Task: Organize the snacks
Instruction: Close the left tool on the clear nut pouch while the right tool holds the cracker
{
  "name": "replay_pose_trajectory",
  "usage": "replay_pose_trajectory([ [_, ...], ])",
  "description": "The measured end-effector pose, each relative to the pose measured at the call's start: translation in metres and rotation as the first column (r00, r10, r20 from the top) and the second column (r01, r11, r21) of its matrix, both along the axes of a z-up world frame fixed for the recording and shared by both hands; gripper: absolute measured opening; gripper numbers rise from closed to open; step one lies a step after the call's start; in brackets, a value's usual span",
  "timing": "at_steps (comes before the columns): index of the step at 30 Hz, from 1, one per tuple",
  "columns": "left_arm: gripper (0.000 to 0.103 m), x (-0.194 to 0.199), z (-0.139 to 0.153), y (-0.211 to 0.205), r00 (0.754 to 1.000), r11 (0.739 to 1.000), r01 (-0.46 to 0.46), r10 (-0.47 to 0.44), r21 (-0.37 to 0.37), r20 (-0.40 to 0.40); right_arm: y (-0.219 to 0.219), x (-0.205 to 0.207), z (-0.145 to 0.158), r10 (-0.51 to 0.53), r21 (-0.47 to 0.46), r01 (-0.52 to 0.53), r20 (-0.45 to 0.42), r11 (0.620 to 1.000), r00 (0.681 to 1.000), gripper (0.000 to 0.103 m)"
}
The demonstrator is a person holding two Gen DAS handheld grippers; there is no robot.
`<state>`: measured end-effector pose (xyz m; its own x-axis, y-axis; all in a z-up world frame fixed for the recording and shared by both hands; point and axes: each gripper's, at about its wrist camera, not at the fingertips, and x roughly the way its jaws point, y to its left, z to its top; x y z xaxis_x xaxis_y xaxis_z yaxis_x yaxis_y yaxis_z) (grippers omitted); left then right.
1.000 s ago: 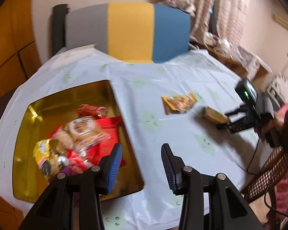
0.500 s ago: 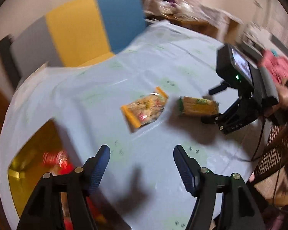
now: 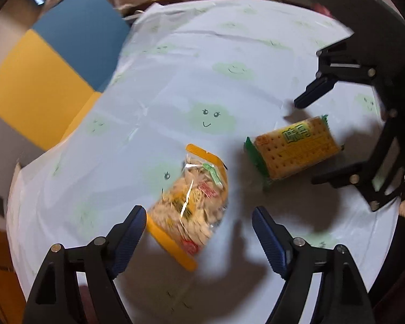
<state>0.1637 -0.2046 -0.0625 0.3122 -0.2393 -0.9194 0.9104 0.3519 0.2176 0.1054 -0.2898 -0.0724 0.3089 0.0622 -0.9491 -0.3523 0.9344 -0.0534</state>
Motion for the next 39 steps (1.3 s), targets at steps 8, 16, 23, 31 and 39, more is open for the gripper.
replay_pose_trajectory([
  [8, 0.083, 0.031, -0.026, -0.012, 0.997, 0.999, 0.034, -0.032, 0.027, -0.065, -0.002, 0.001, 0.015, -0.007, 0.020, 0.006, 0.021, 1.000, 1.000, 0.082],
  [16, 0.069, 0.034, -0.027, 0.005, 0.974, 0.984, -0.146, 0.124, -0.104, -0.191, -0.001, 0.005, 0.014, 0.012, 0.013, -0.012, 0.038, 1.000, 0.999, 0.054],
  [23, 0.066, 0.000, -0.022, 0.023, 0.939, 0.938, -0.308, 0.273, -0.158, -0.209, 0.004, 0.006, 0.006, 0.029, -0.027, -0.028, 0.015, 0.999, 0.999, 0.050],
  [31, 0.066, -0.044, -0.023, 0.040, 0.869, 0.847, -0.492, 0.465, -0.200, -0.170, -0.003, 0.011, 0.006, -0.011, -0.007, 0.011, 0.000, 1.000, 1.000, 0.062],
  [39, 0.066, -0.084, -0.024, 0.036, 0.842, 0.802, -0.539, 0.519, -0.257, -0.147, 0.003, 0.008, 0.009, 0.034, -0.057, -0.031, 0.054, 0.998, 0.998, 0.048],
])
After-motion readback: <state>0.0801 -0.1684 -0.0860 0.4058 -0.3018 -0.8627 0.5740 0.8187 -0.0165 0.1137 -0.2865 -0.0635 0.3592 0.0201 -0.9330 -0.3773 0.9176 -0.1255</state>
